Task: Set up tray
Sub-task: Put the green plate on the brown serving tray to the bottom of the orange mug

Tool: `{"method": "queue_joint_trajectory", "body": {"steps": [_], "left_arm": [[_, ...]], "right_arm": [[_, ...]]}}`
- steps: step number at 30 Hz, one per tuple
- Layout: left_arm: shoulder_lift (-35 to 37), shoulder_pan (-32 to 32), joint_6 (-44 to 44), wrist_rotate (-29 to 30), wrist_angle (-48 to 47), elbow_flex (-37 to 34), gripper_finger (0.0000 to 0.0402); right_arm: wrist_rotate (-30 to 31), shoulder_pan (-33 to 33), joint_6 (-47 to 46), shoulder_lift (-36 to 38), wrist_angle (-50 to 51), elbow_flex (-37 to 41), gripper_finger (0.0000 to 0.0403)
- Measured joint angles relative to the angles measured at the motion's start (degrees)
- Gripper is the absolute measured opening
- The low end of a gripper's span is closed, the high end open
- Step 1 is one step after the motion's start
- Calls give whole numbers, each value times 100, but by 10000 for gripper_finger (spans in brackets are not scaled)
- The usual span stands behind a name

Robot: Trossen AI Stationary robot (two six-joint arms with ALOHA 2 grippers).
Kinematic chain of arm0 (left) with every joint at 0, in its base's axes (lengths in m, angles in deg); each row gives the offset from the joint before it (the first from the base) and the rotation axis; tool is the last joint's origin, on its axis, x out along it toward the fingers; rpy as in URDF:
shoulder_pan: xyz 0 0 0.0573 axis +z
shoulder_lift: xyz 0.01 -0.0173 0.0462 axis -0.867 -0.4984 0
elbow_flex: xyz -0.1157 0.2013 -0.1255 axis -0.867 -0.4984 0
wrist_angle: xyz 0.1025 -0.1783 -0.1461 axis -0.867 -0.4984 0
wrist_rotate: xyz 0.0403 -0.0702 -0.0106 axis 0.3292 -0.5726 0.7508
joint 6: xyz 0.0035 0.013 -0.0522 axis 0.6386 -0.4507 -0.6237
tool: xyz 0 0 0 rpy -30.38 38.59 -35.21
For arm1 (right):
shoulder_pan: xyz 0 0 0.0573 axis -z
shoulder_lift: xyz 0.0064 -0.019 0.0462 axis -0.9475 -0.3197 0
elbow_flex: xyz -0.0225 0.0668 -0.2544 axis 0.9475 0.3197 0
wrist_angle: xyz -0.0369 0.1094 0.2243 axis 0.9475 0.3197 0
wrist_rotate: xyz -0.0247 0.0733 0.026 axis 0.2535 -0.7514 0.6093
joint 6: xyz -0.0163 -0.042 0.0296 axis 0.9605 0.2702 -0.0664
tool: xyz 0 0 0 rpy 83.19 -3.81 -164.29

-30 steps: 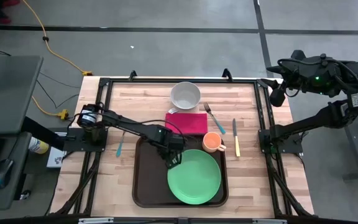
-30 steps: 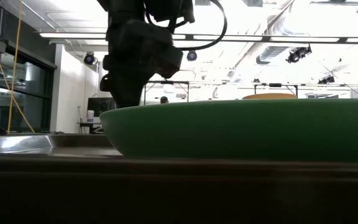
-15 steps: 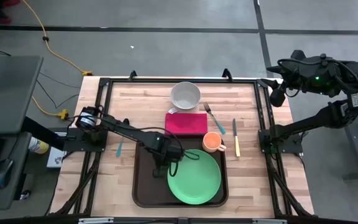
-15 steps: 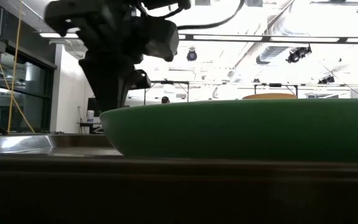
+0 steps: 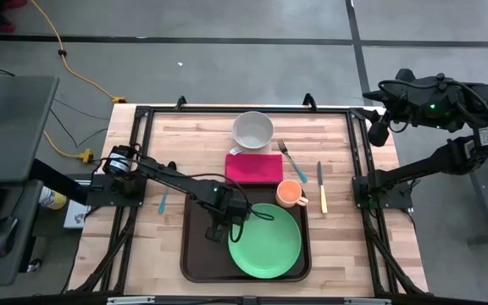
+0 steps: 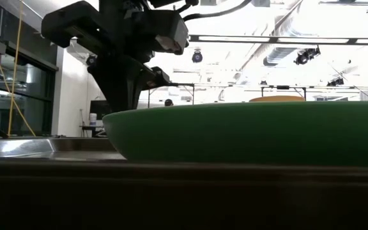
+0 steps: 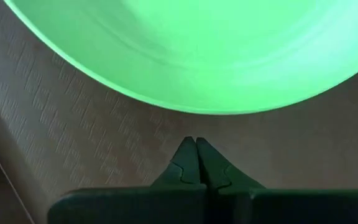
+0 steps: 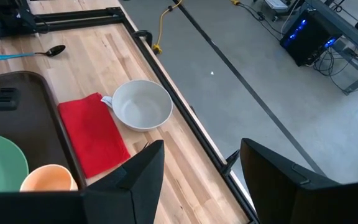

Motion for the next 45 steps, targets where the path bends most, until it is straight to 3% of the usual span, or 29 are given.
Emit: {"method": "queue_joint_trajectory", "body": {"steps": [13, 18, 23, 33, 37, 45], "left_arm": [[-461, -116, 96, -435, 13, -7, 8], [-531, -164, 54, -530, 274, -7, 23], [-531, -146, 46, -583, 482, -4, 8], [-531, -146, -57, -624, 1079, -4, 17], [-531, -146, -98, -567, 1071, -4, 9], [-529, -105, -75, -473, 651, -2, 34]], "right_arm": [[-130, 0, -7, 0, 0, 0, 191], [-147, 0, -4, 0, -1, 0, 191], [-140, 0, -3, 0, 0, 0, 191], [-144, 0, -2, 0, 0, 0, 191], [-136, 0, 24, 0, 0, 0, 191], [-144, 0, 42, 0, 0, 0, 191]]}}
